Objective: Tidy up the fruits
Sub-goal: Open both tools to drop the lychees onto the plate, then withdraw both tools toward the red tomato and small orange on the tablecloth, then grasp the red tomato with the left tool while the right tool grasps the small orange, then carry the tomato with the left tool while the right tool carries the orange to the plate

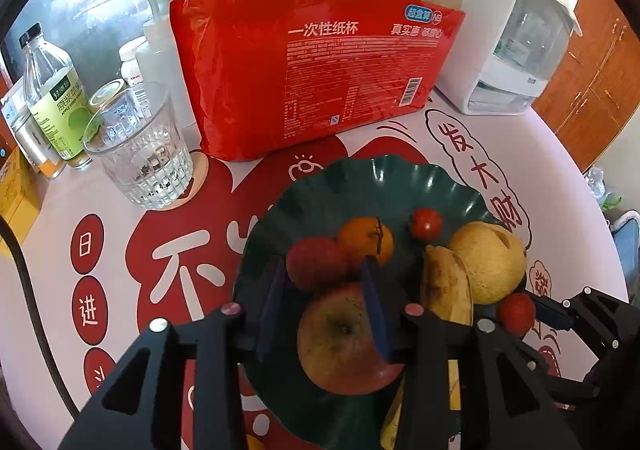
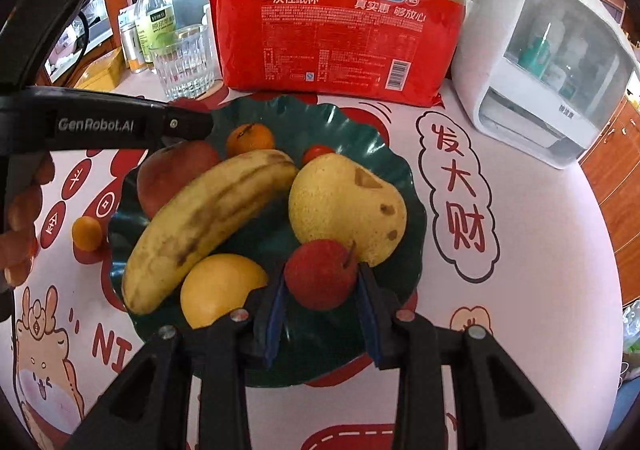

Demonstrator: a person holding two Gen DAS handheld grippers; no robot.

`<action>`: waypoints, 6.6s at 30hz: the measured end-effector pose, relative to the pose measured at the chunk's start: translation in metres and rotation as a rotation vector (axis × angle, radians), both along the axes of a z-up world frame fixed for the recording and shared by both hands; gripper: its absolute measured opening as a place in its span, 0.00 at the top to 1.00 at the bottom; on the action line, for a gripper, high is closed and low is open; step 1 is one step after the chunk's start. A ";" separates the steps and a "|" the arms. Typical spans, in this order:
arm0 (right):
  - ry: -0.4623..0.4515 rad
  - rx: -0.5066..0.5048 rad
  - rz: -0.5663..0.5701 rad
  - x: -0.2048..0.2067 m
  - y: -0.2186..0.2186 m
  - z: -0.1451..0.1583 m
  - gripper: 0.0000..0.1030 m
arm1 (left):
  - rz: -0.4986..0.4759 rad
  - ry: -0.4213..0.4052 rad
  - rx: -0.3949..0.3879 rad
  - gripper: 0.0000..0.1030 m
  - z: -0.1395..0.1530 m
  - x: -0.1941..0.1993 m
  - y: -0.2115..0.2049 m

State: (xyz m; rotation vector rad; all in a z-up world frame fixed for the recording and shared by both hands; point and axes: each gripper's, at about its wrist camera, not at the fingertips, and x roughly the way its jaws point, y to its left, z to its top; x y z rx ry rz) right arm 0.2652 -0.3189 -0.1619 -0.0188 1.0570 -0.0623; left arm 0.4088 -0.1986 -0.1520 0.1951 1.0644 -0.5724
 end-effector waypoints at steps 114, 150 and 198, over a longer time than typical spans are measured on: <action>-0.093 0.095 0.243 0.005 0.176 0.052 0.48 | 0.527 -0.074 0.069 0.17 0.008 -0.127 0.261; -0.027 0.079 0.235 0.025 0.192 -0.027 0.65 | 0.521 0.018 0.062 0.76 -0.046 -0.106 0.245; -0.238 0.063 0.073 -0.010 0.019 0.198 0.65 | 0.142 -0.191 -0.092 0.75 0.169 -0.107 0.053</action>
